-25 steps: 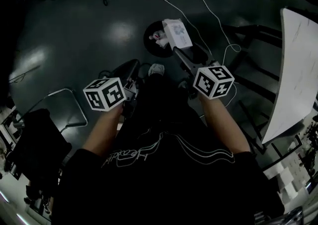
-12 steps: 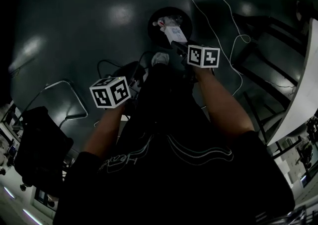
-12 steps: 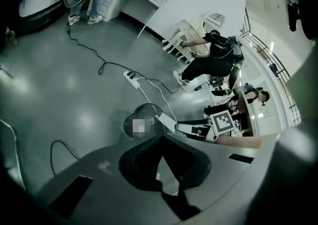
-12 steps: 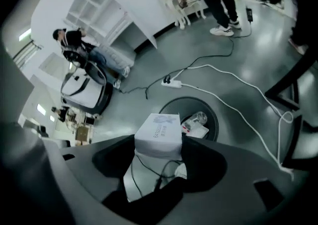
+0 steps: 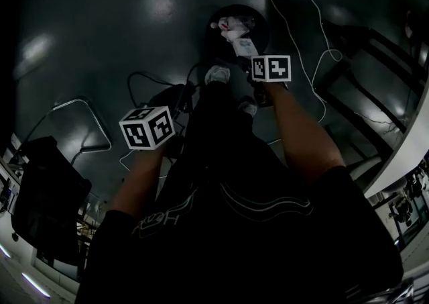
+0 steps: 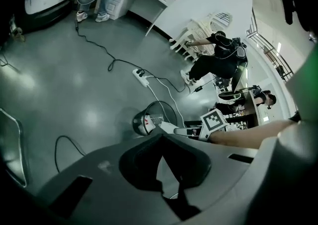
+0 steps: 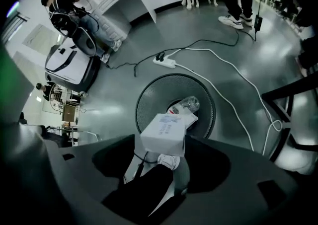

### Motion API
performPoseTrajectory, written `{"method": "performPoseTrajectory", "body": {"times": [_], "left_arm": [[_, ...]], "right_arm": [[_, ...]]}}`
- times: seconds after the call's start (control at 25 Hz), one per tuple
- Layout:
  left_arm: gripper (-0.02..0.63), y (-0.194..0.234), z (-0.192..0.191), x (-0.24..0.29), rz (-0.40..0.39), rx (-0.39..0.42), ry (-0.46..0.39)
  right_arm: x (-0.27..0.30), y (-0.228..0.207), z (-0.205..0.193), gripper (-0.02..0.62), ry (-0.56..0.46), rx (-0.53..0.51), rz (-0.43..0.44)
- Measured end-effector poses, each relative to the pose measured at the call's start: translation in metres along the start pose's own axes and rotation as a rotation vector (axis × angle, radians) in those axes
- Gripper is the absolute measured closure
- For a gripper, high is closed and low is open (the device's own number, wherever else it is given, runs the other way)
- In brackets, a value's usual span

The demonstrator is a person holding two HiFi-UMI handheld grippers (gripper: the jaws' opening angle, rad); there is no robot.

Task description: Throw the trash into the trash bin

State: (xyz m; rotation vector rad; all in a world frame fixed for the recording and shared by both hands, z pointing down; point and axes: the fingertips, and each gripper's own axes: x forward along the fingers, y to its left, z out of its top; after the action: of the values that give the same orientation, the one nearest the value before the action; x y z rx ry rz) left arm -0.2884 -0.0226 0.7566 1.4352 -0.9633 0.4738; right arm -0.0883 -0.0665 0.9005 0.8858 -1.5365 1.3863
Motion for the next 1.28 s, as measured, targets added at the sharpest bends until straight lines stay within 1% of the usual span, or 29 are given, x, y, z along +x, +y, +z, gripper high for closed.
{"method": "performPoseTrajectory", "body": {"times": [0.16,0.32,0.36,0.44,0.52,0.6,0.72,0.76,0.8,0.88,0.96,1.04,1.12,1.2,1.28], "left_arm": [[0.601,0.008,0.004,-0.005,0.005,-0.024,-0.023],[0.601,0.010,0.003,-0.005,0.018,-0.026,-0.024],[0.601,0.009,0.003,-0.004,0.019,-0.027,-0.026],[0.600,0.003,0.002,-0.003,0.016,-0.021,-0.027],[0.601,-0.006,0.000,-0.001,0.009,-0.008,-0.030],[0.600,-0.016,-0.002,0.002,0.000,0.016,-0.038],[0.601,-0.039,-0.006,0.002,-0.022,0.049,-0.058],[0.601,-0.049,-0.007,0.000,-0.035,0.058,-0.066],[0.601,-0.060,-0.009,-0.004,-0.050,0.070,-0.075],[0.601,-0.086,-0.013,-0.016,-0.086,0.107,-0.093],[0.601,-0.116,-0.016,-0.032,-0.128,0.157,-0.119],[0.601,-0.149,-0.016,-0.048,-0.180,0.213,-0.160],[0.601,-0.184,-0.017,-0.067,-0.240,0.280,-0.201],[0.601,-0.222,-0.031,-0.094,-0.302,0.338,-0.227],[0.601,-0.261,-0.054,-0.127,-0.367,0.385,-0.251]], "right_arm": [[0.009,-0.001,0.008,0.268,-0.002,-0.016,-0.040],[0.011,-0.002,-0.004,0.264,0.040,-0.062,-0.047],[0.010,-0.002,-0.006,0.264,0.041,-0.066,-0.036],[0.005,0.000,-0.008,0.265,0.026,-0.052,0.012],[-0.007,0.004,-0.008,0.265,-0.015,-0.031,0.070],[-0.023,0.007,-0.007,0.267,-0.084,-0.031,0.119],[-0.062,0.015,-0.002,0.278,-0.236,-0.024,0.194],[-0.079,0.019,0.000,0.315,-0.292,-0.018,0.216],[-0.099,0.023,0.001,0.371,-0.348,-0.022,0.228],[-0.144,0.032,-0.001,0.455,-0.460,-0.052,0.235],[-0.195,0.041,-0.008,0.507,-0.557,-0.094,0.236],[-0.247,0.049,-0.016,0.536,-0.633,-0.158,0.228],[-0.301,0.064,-0.024,0.548,-0.708,-0.254,0.220],[-0.356,0.087,-0.044,0.554,-0.772,-0.361,0.221],[-0.408,0.110,-0.075,0.557,-0.811,-0.456,0.224]]}}
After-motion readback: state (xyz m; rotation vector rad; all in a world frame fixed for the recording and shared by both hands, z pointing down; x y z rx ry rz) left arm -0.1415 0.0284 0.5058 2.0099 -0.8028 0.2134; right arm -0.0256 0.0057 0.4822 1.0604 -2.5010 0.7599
